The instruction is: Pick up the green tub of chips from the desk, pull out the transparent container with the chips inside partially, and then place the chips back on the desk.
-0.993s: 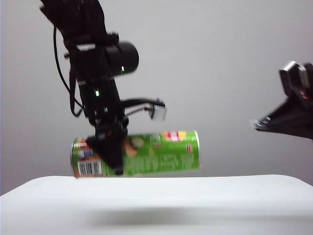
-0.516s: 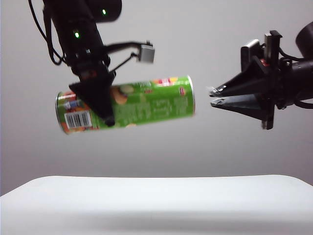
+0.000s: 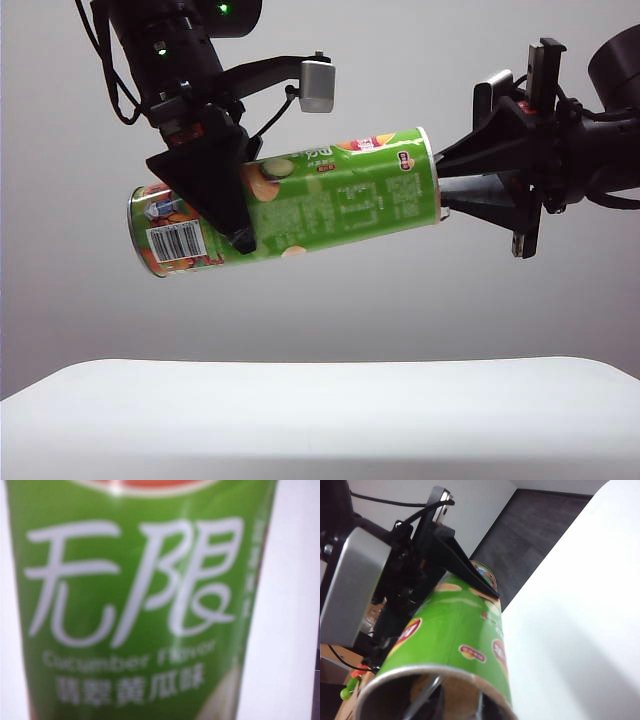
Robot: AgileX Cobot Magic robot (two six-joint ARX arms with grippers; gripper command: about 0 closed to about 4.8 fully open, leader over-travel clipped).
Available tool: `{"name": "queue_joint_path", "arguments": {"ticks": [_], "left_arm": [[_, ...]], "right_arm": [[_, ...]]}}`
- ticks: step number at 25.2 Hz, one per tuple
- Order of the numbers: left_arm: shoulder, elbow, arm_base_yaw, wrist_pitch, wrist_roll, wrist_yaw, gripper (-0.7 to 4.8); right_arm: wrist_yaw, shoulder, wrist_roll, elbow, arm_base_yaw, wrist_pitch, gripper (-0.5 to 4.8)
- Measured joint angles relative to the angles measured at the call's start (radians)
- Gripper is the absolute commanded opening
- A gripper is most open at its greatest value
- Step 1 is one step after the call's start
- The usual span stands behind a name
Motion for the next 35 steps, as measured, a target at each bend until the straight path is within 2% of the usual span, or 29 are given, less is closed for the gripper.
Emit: {"name": "queue_joint_path", "arguments": {"ticks": [8, 11, 15, 35], "left_arm": [[0.0, 0.003, 0.002, 0.015, 0.005, -0.028, 2.09], [0.005, 0.002, 0.021, -0.013, 0.008, -0.077, 2.09], [0.01, -0.004, 0.034, -0.039, 0.008, -0.084, 2.09], [0.01, -0.003, 0.026, 0.028, -0.018, -0.069, 2.08]], "right_arm": [[-0.016, 0.002, 0.059, -0.004, -0.011, 0.071, 1.21], [-0.021, 0.002, 0.061, -0.003, -0.037, 0.093, 1.62], [-0.02, 0.0, 0.061, 0.0, -0.072, 0.09, 1.62], [-0.021, -0.001, 0.039, 0.0, -0.043, 0.039, 1.54]]}}
